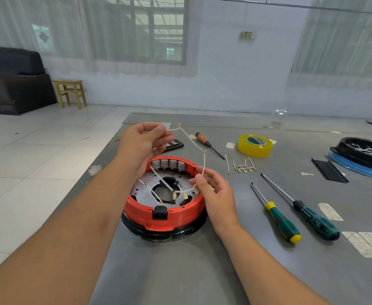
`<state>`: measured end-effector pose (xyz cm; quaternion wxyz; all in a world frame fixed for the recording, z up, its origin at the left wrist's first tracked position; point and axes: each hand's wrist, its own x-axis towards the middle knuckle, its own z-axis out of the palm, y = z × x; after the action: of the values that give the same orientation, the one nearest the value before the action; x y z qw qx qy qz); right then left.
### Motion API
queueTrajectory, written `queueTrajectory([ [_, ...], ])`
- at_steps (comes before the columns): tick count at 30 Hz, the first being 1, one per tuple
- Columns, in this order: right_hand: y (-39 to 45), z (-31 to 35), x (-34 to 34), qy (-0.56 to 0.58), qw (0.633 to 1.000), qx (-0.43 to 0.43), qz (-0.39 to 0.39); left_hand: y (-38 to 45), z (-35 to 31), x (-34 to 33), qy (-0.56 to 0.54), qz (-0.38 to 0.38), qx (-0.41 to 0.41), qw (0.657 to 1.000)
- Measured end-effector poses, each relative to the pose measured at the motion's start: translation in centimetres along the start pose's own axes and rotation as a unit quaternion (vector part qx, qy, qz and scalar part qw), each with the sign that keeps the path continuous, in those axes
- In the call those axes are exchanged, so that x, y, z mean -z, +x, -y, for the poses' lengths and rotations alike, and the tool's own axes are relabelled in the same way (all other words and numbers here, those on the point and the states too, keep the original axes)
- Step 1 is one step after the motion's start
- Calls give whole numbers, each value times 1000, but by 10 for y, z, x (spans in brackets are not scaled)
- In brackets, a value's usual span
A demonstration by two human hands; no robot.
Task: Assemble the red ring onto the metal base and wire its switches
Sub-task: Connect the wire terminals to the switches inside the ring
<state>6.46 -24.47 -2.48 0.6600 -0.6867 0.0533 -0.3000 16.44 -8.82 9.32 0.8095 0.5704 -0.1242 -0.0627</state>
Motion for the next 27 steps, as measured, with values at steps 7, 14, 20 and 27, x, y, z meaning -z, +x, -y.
queueTrajectory([
  [7, 4, 1, -1, 0, 1000, -10, 9, -2, 12, 3, -106, -79, -3, 991],
  [14, 8, 7, 1, 48, 998, -17, 30, -17, 30, 11, -157, -111, -21, 981],
  [20, 12, 3, 0, 96, 994, -51, 19, -27, 38, 17, -37, -116, -57, 991],
  [27, 15, 2, -1, 135, 987, -88, -22, -49, 47, 26, 268, -63, -131, 952],
])
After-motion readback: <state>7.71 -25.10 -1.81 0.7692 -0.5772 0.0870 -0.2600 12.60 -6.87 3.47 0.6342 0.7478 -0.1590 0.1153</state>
